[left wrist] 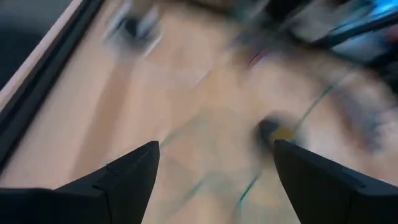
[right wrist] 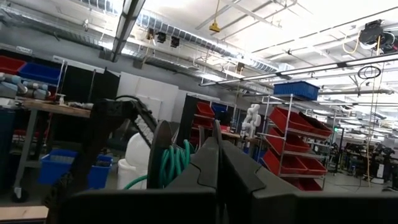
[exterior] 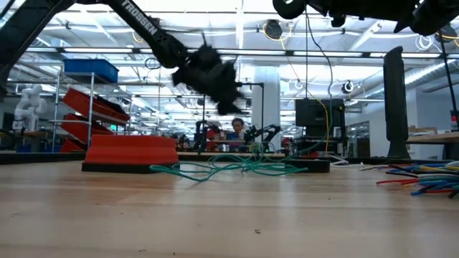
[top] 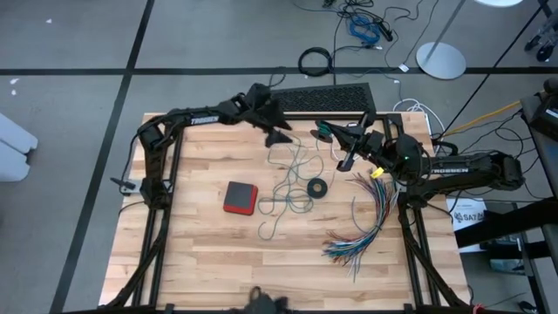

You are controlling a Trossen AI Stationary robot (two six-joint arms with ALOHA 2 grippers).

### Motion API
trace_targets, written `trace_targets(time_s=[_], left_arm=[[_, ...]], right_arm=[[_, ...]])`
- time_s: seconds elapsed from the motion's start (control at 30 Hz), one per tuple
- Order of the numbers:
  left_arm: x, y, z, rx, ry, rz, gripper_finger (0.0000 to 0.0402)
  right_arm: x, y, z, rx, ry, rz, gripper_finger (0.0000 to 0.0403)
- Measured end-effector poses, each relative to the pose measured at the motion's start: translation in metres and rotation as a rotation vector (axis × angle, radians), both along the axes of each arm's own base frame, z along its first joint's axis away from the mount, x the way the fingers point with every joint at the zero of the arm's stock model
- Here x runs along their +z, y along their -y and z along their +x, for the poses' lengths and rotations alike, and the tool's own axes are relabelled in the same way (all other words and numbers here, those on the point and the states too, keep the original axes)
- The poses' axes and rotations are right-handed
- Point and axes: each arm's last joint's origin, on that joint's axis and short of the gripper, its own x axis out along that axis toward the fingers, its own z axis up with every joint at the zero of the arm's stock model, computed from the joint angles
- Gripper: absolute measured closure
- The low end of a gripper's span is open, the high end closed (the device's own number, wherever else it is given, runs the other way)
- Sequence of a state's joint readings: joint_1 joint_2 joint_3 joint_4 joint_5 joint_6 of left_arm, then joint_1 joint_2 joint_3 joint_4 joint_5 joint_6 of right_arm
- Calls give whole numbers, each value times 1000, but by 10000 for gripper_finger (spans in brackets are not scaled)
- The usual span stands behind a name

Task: Coiling cords
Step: Coil the green wire cable on the spool

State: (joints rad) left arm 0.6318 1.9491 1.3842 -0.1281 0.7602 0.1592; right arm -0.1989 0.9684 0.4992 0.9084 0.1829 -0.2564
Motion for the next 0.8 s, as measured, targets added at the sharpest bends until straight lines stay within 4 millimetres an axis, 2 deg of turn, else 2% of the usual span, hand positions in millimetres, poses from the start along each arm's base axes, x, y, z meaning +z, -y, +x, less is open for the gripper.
trace_targets(time_s=[0.2,0.33,0.5,0.67,0.8], left_arm=[[37,56,50,-180,390,180,89],[58,84,66,-124,571,304,115],[63,86,69,-149,667,250,140],[42,90,80,-177,698,135,146],[38,93,83,-219,787,82,146]], right_arm=[[-1,0,0,5,-5,6,403],[-1,0,1,6,-9,9,403],[-1,0,0,9,-6,7,403],[1,-1,0,29,10,-6,403],[1,-1,0,30,8,-6,403]])
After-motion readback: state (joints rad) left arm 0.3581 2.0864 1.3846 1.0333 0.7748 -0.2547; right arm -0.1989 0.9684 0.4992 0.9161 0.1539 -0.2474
